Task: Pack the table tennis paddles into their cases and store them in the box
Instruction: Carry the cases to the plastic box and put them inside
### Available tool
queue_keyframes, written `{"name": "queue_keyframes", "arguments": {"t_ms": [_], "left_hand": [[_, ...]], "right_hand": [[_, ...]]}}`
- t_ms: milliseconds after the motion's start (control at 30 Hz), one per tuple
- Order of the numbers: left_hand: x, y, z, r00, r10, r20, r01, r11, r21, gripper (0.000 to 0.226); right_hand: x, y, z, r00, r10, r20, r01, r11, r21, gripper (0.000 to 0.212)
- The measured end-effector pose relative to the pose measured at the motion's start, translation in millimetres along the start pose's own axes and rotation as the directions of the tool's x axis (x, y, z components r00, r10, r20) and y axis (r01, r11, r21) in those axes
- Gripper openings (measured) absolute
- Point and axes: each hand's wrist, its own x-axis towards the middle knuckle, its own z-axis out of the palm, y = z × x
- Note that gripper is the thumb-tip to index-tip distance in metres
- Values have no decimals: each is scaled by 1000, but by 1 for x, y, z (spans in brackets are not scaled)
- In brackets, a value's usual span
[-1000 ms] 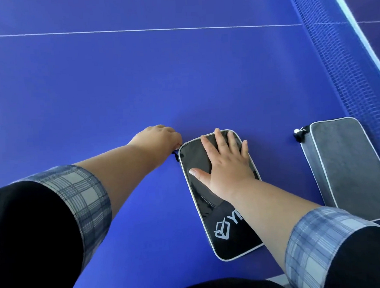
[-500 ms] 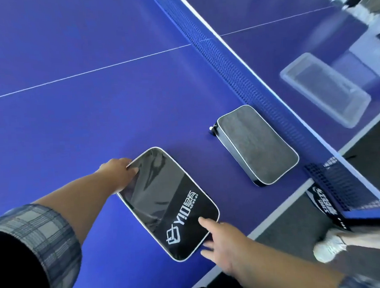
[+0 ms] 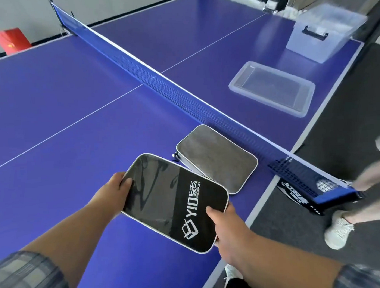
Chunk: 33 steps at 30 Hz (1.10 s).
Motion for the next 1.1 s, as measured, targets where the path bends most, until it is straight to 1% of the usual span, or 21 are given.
{"name": "queue_keyframes", "arguments": {"t_ms": [67,133,200,267,367,467,533,600,633,700,733,767,800,833,900,933,1000,1067,1100], "left_hand": [[10,38,3,999,34,24,-34,999,26,26],[26,76,11,994,102,36,-105,992,77,33],[45,113,22,988,147,36,-150,983,102,38],[67,145,35,986,160,47,-165,979,121,40],[97,179,58,986,150,78,-160,975,152,39],[124,198,80,987,140,83,-151,976,159,38],[138,202,92,993,95,73,-105,982,157,41],[146,202,102,998,20,60,-31,982,185,38],[148,200,106,999,-12,40,3,974,227,35],[153,195,112,999,-35,-19,39,934,355,35],[157,195,113,999,-39,-29,47,918,393,35],[163,196,112,999,-47,-21,51,921,387,35],[168,197,111,998,-69,7,62,935,350,36],[174,198,109,994,-100,44,82,950,303,42],[181,203,105,979,-174,107,149,968,204,65],[182,206,104,969,-210,128,189,968,164,73],[180,210,103,949,-262,174,245,963,110,78],[171,211,102,930,-290,227,279,957,83,76],[165,209,101,917,-305,258,297,952,71,73]], "right_hand": [[11,-20,-13,999,4,-34,0,996,91,33],[29,-42,-26,993,-7,-115,24,988,152,33],[50,-63,-38,977,0,-214,22,995,99,35],[74,-79,-49,957,19,-288,-9,999,34,42],[111,-92,-58,941,24,-338,-18,1000,20,48],[143,-102,-62,917,52,-396,-50,999,17,43],[161,-108,-61,912,89,-399,-76,996,48,40],[173,-108,-59,906,108,-409,-89,994,64,46],[178,-106,-58,905,111,-411,-84,993,83,52],[181,-99,-57,911,121,-394,-77,989,125,67],[180,-95,-57,913,133,-385,-83,986,143,75],[178,-91,-60,918,150,-367,-96,982,162,80],[177,-88,-62,926,168,-339,-106,976,192,82],[177,-85,-65,934,187,-303,-115,964,242,81],[180,-85,-69,943,237,-232,-146,925,351,79],[182,-87,-70,944,258,-206,-170,915,365,80],[185,-89,-73,951,269,-155,-208,923,323,83],[184,-89,-78,958,271,-90,-233,924,303,83],[182,-90,-80,961,267,-65,-235,921,310,79]]}}
